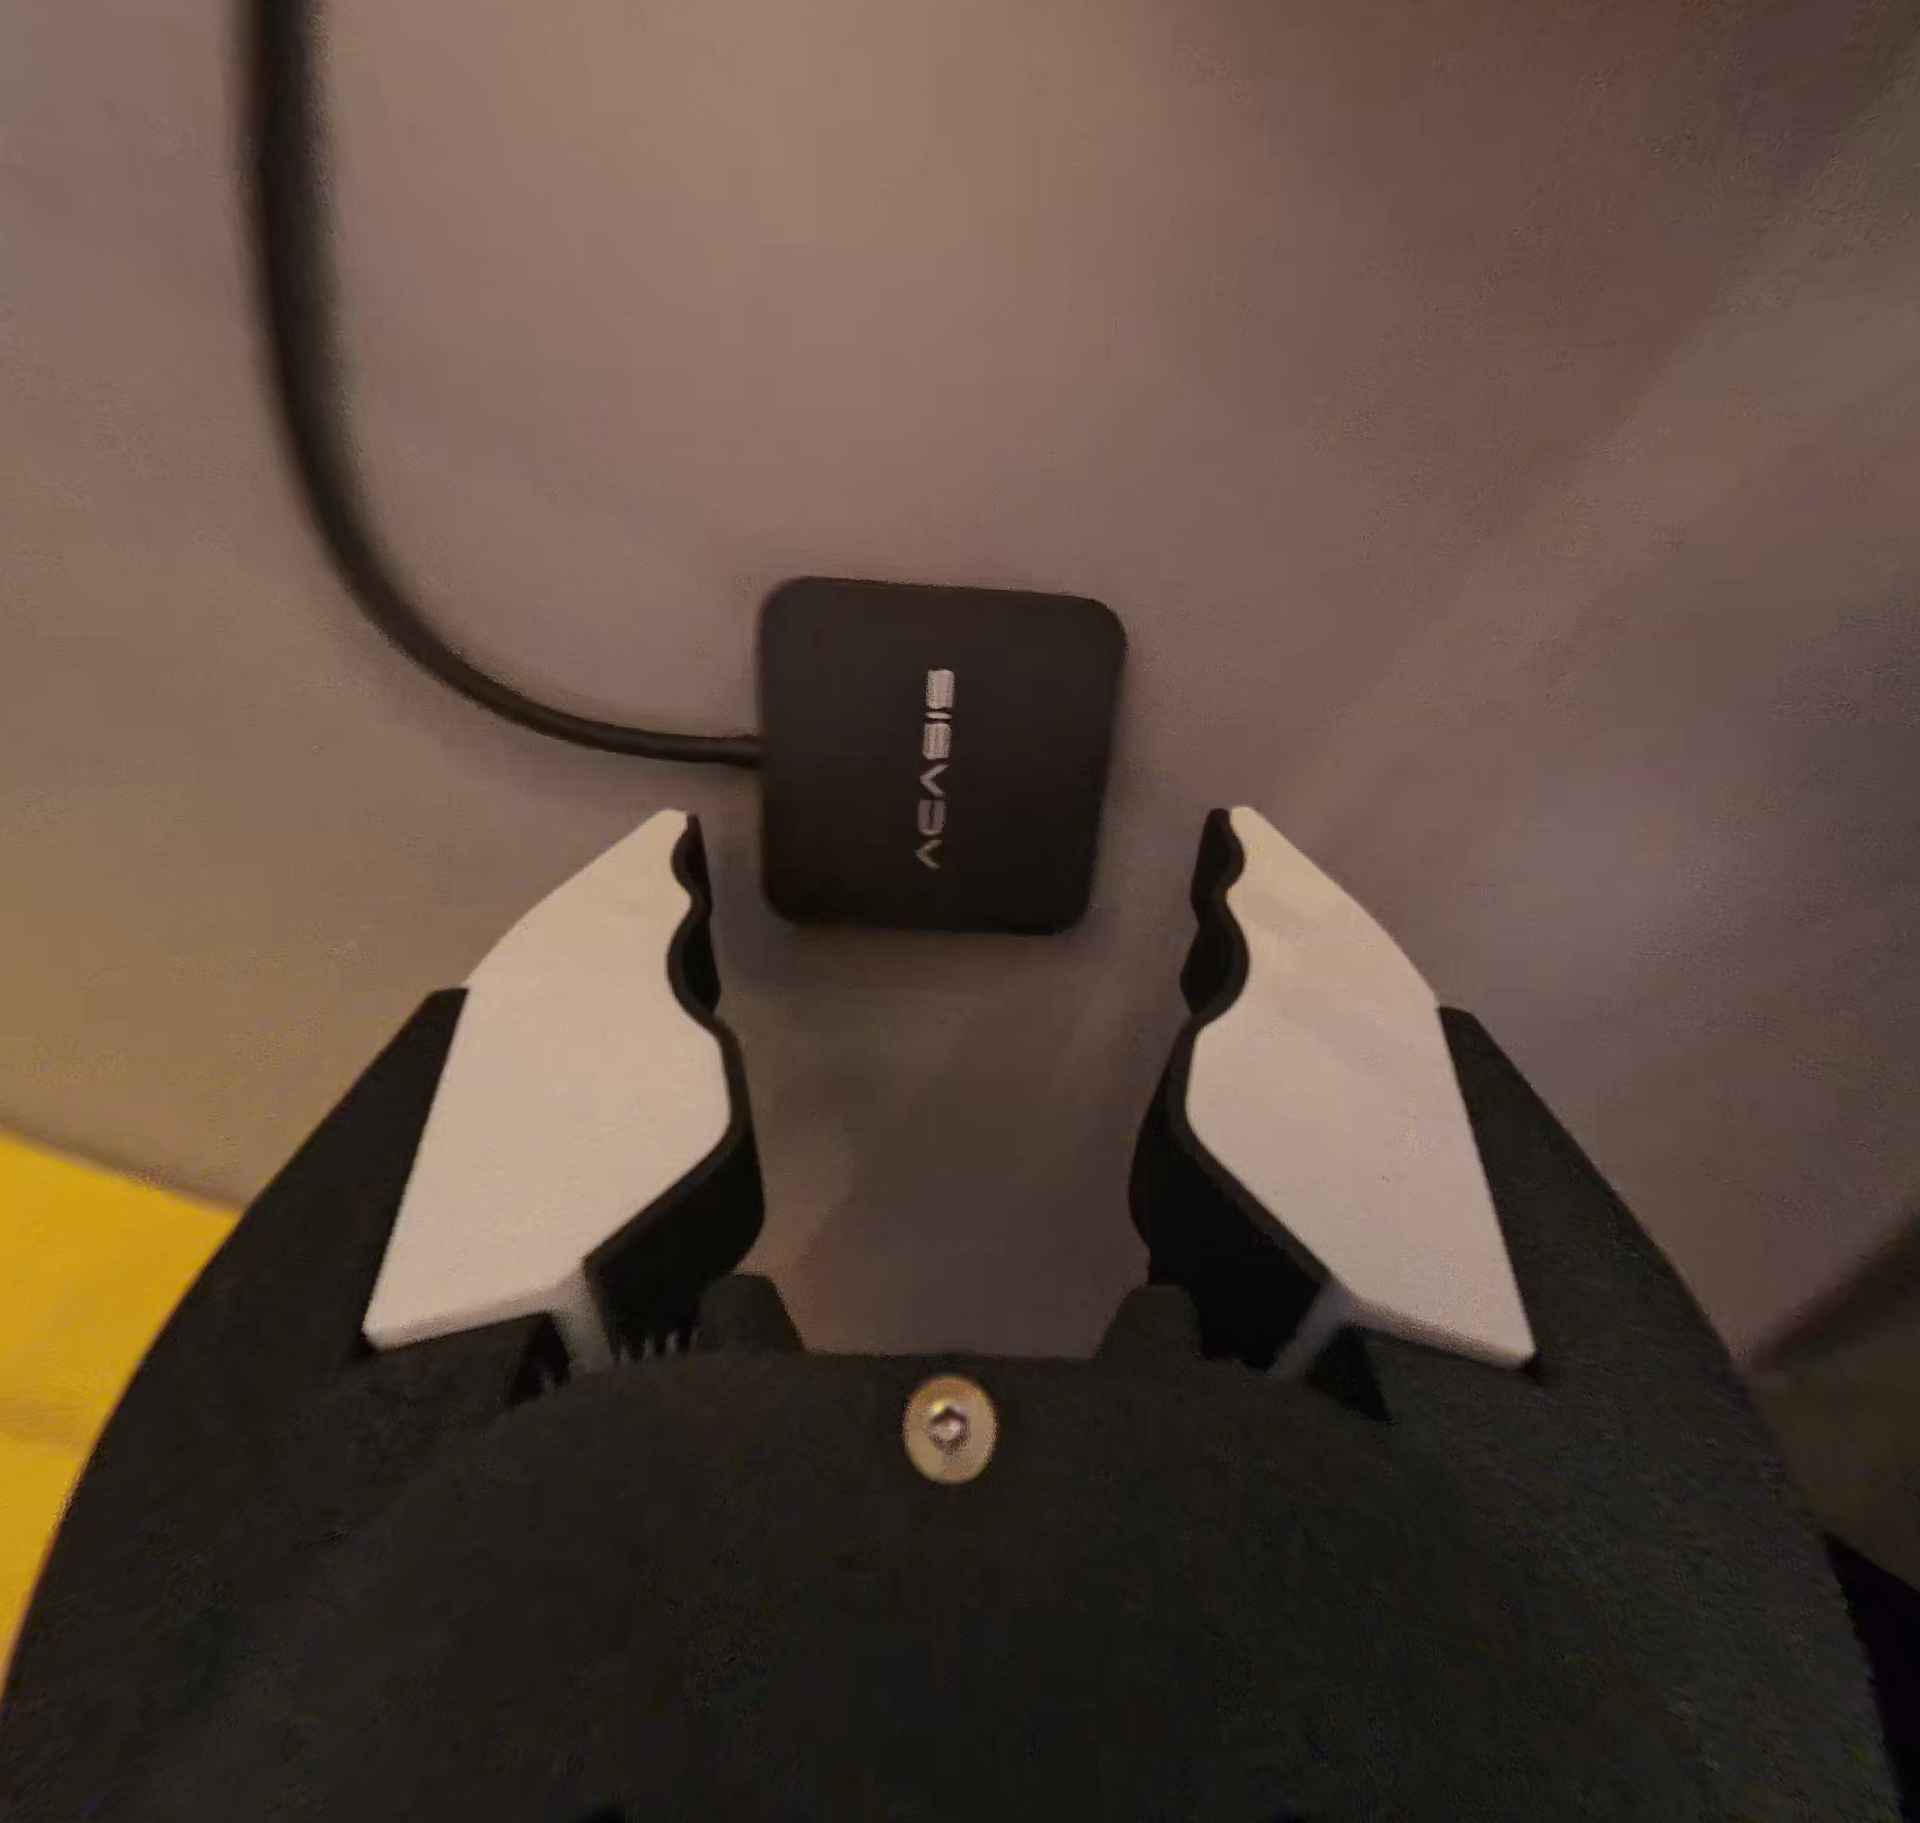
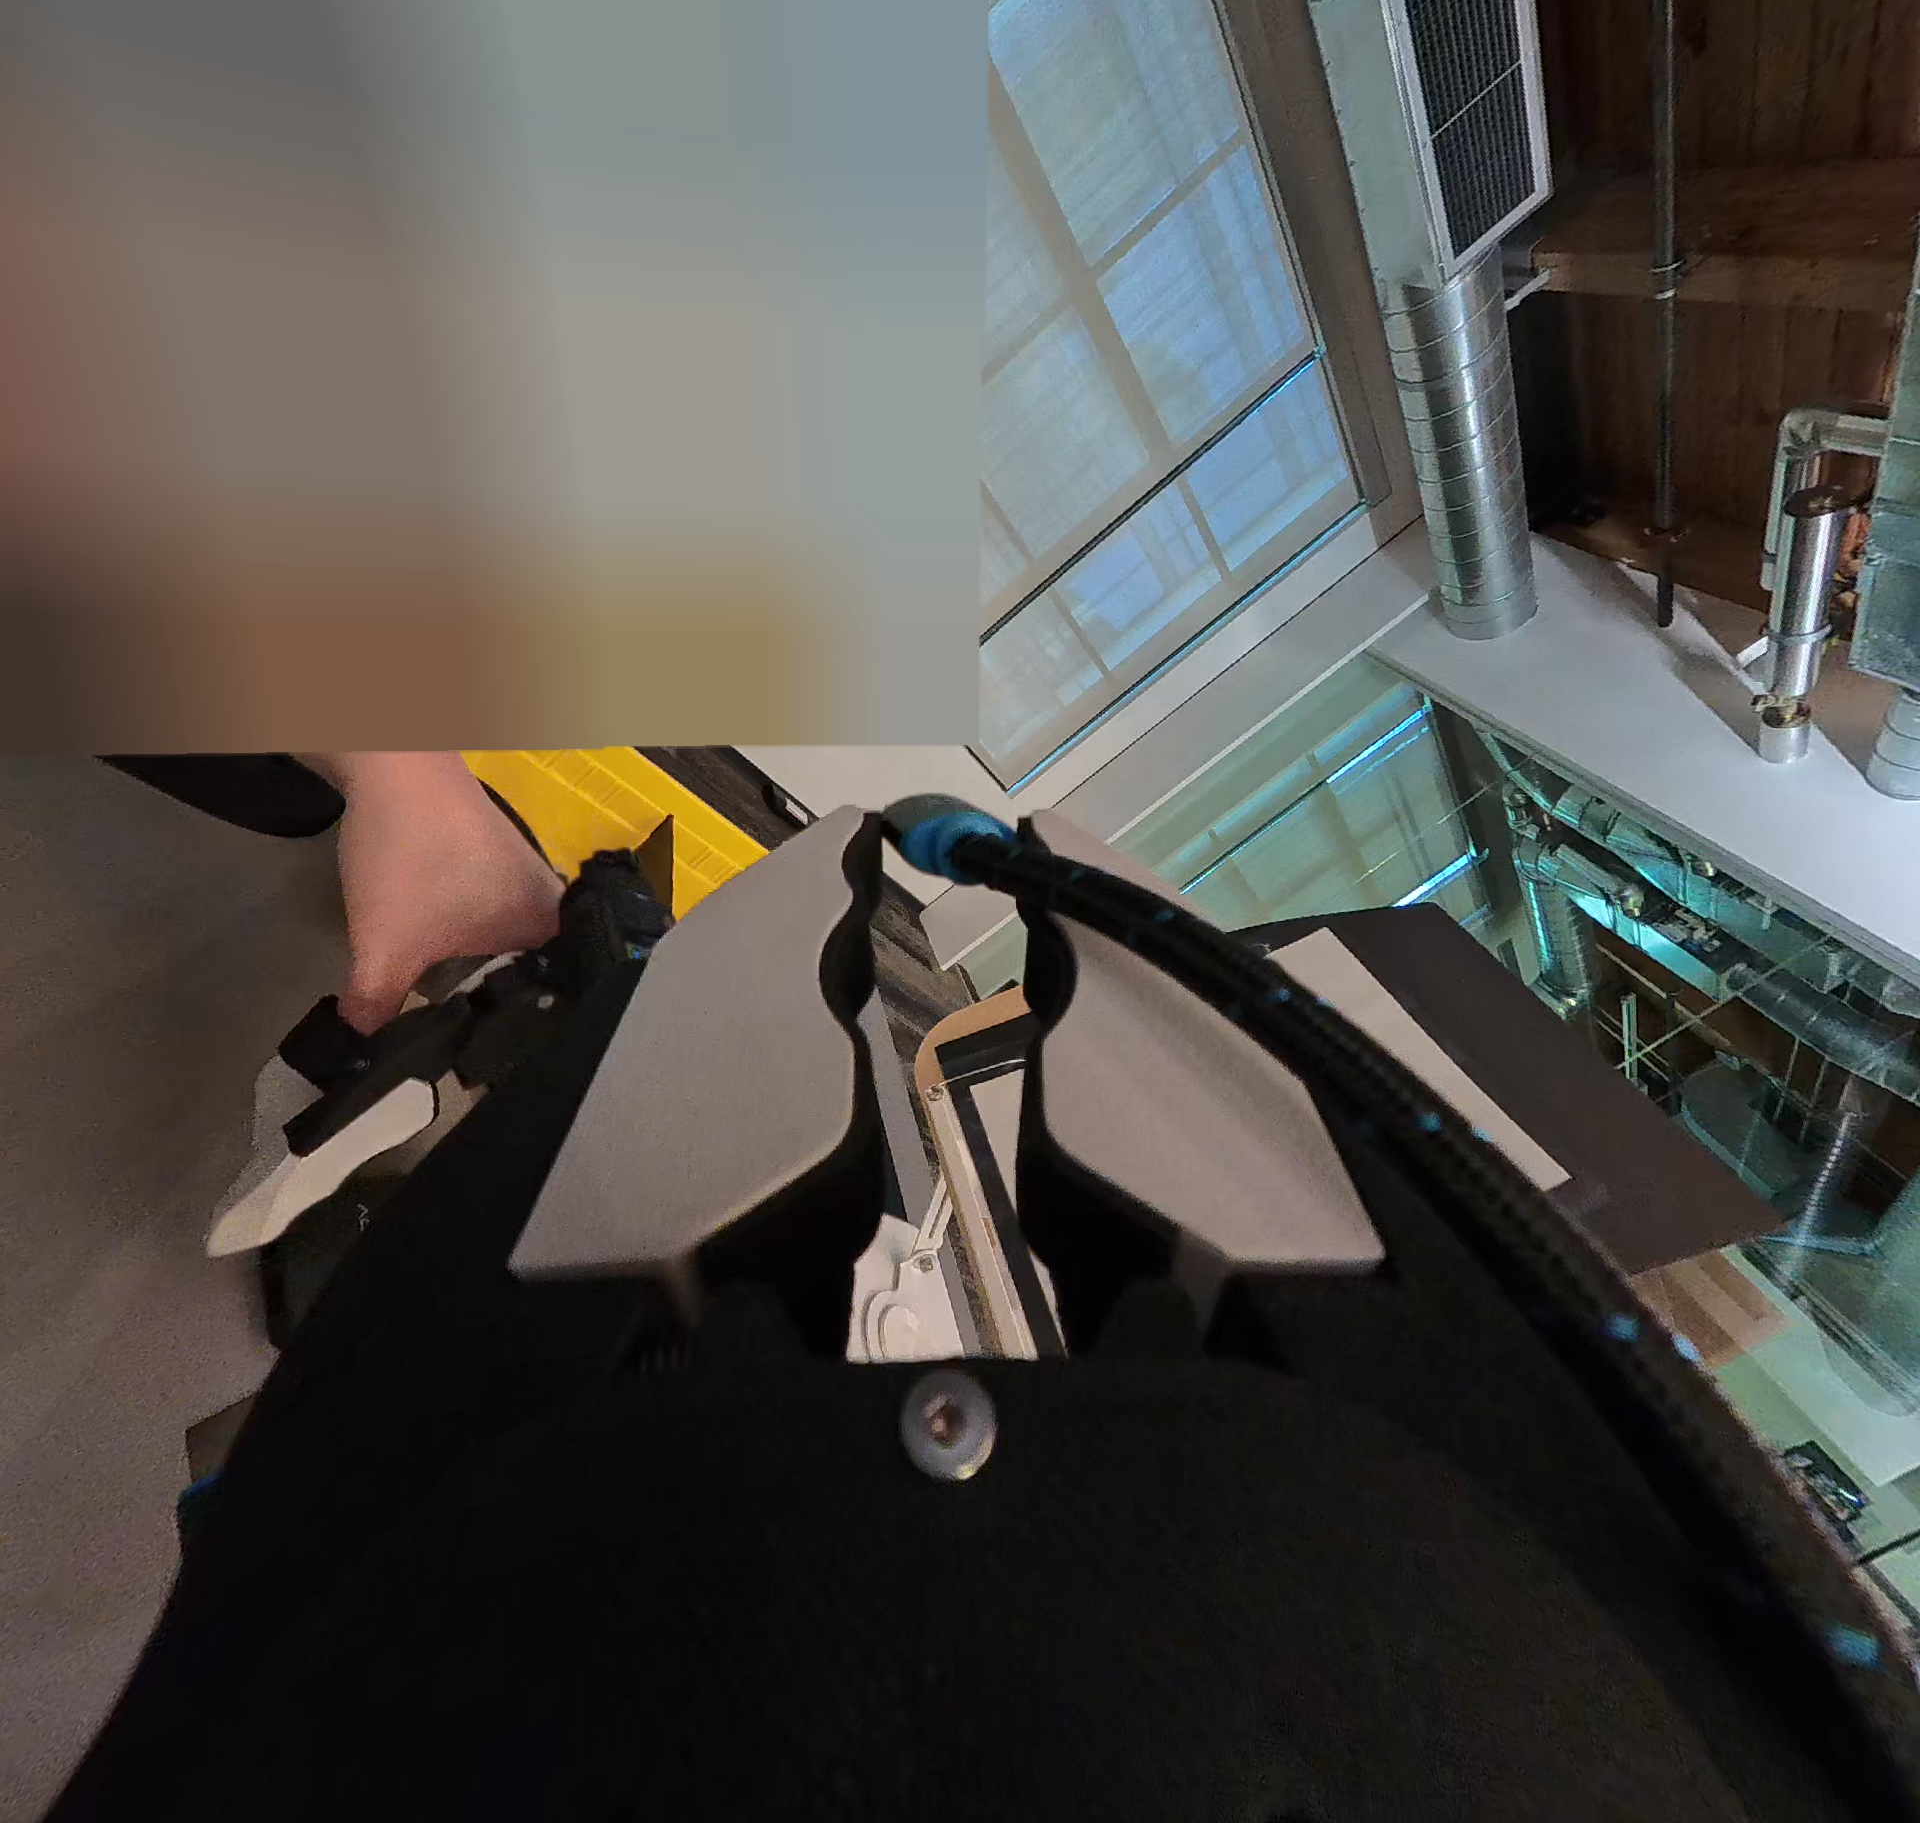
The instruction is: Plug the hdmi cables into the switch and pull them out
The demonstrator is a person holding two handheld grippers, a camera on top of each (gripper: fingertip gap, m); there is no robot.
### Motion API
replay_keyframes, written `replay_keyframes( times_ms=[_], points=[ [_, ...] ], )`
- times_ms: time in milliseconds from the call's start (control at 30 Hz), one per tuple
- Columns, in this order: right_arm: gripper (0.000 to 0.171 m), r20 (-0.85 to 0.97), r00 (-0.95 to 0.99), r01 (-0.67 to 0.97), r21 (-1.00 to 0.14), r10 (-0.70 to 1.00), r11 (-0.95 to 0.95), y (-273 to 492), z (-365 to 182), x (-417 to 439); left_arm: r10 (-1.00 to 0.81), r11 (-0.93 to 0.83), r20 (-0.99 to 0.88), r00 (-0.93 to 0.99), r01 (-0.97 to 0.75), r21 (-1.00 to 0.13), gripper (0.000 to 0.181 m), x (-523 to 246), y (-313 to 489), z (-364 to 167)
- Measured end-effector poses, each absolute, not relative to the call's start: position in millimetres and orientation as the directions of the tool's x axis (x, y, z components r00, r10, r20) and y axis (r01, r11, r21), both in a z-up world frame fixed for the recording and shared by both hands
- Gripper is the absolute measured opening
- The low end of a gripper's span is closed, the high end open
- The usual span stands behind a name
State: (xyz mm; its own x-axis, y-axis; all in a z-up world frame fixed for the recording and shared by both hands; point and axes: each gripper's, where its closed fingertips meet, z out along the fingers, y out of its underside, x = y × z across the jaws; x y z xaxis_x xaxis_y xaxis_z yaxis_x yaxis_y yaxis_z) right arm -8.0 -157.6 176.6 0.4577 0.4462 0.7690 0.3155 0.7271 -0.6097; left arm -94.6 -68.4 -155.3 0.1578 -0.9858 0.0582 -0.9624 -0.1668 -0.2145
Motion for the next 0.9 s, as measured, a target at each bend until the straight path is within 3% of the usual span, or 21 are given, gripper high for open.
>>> replay_keyframes(
  times_ms=[67, 167, 400, 567, 900],
  points=[
    [0.025, 0.773, 0.454, 0.323, -0.606, 0.443, 0.727, -156.6, 175.3, -8.8, -0.974, -0.202, 0.147, 0.175, -0.960, -0.196, 0.088, -93.2, -71.6, -158.7],
    [0.025, 0.775, 0.454, 0.327, -0.605, 0.441, 0.726, -155.7, 174.7, -8.4, -0.982, -0.168, 0.110, 0.151, -0.972, -0.166, 0.073, -99.6, -61.0, -159.6],
    [0.025, 0.769, 0.461, 0.319, -0.609, 0.442, 0.727, -155.6, 175.9, -5.4, -0.998, -0.064, -0.004, 0.065, -0.989, -0.134, 0.073, -102.8, -60.3, -164.0],
    [0.025, 0.773, 0.451, 0.325, -0.608, 0.447, 0.724, -154.7, 173.1, -9.2, -0.998, -0.063, -0.005, 0.065, -0.981, -0.182, 0.074, -102.1, -61.8, -163.7],
    [0.025, 0.776, 0.435, 0.344, -0.612, 0.457, 0.712, -148.5, 166.2, -14.1, -0.999, -0.046, -0.007, 0.047, -0.992, -0.120, 0.077, -103.2, -62.1, -164.2]
  ],
)
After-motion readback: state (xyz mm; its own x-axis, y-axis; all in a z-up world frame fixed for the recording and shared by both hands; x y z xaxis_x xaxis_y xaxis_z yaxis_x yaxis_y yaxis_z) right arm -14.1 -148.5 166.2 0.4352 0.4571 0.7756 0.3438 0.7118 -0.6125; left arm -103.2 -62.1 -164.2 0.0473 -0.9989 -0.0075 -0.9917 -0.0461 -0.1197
